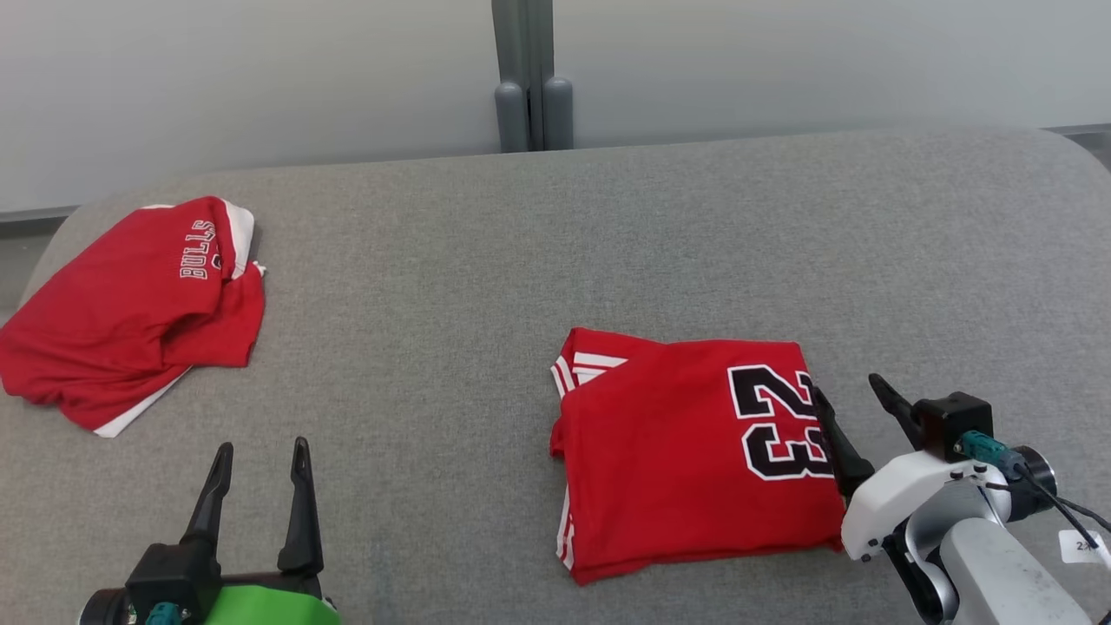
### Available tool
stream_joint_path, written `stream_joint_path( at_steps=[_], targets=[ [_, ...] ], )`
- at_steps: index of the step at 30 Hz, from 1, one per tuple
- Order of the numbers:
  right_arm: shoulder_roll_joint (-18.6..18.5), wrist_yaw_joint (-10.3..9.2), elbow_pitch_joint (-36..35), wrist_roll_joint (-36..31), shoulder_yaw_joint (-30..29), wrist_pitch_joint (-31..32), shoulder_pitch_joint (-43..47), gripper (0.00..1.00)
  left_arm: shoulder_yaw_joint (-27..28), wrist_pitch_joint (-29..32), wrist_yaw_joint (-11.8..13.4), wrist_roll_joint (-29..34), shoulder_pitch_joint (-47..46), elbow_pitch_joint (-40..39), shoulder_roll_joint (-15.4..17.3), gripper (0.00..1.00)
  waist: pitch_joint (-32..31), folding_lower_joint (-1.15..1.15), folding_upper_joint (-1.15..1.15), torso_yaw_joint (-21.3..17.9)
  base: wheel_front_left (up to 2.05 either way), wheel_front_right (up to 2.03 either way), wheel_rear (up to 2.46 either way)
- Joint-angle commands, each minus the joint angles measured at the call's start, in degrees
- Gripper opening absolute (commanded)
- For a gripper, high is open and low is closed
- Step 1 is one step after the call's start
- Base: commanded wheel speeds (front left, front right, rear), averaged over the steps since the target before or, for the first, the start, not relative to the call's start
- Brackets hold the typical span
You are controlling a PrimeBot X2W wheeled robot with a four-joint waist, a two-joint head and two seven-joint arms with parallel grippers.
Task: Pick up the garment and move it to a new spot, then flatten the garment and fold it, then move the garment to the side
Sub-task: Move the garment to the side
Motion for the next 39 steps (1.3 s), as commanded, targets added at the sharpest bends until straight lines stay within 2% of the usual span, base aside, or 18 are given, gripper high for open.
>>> stream_joint_path(
  at_steps=[1, 13, 15, 22, 30, 37, 39],
  targets=[
    [-0.27, -0.07, 2.0, 0.65, 0.55, -0.35, -1.43, 1.0, -0.32, -0.01, 0.16, 0.0, -1.16, 0.09, 0.1, 1.0, 1.67, 0.0, 0.0, 1.31, 0.0, 0.0, 0.0],
    [0.69, -0.06, 16.62, 6.31, 7.22, -0.1, -6.18, 1.0, -1.98, -0.01, 0.81, -0.28, -3.88, 0.85, 0.1, 1.0, 5.36, 0.0, 0.0, 3.13, 0.0, 0.0, 0.0],
    [0.73, -0.03, 17.68, 7.97, 8.95, 0.3, -6.2, 0.0, -2.19, -0.01, 1.12, -0.32, -4.13, 0.81, 0.1, 1.0, 5.59, 0.0, 0.0, 3.22, 0.0, 0.0, 0.0],
    [-1.52, -0.12, 17.83, 12.65, 13.02, -0.28, -9.98, 0.0, -3.42, -0.01, 2.04, -1.0, -5.01, 0.82, 0.1, 1.0, 6.68, 0.0, 0.0, 3.31, 0.0, 0.0, 0.0],
    [-6.8, -0.1, 16.83, 13.86, 17.86, -0.16, -19.73, 0.0, -6.06, -0.01, 2.87, -1.6, -7.7, -0.22, 0.1, 1.0, 10.79, 0.0, 0.0, 3.5, 0.0, 0.0, 0.0],
    [-15.73, -0.09, 15.42, 14.99, 21.91, 1.28, -31.12, 0.0, -7.6, -0.01, 4.1, -0.69, -12.88, -3.0, 0.1, 1.0, 20.6, 0.0, 0.0, 0.83, 0.0, 0.0, 0.0],
    [-20.47, -0.09, 14.77, 15.64, 23.8, 1.42, -35.73, 0.0, -8.09, 0.0, 4.32, 0.9, -15.41, -3.96, 0.12, 1.0, 24.89, 0.0, 0.0, -0.97, 0.0, 0.0, 0.0]
  ],
)
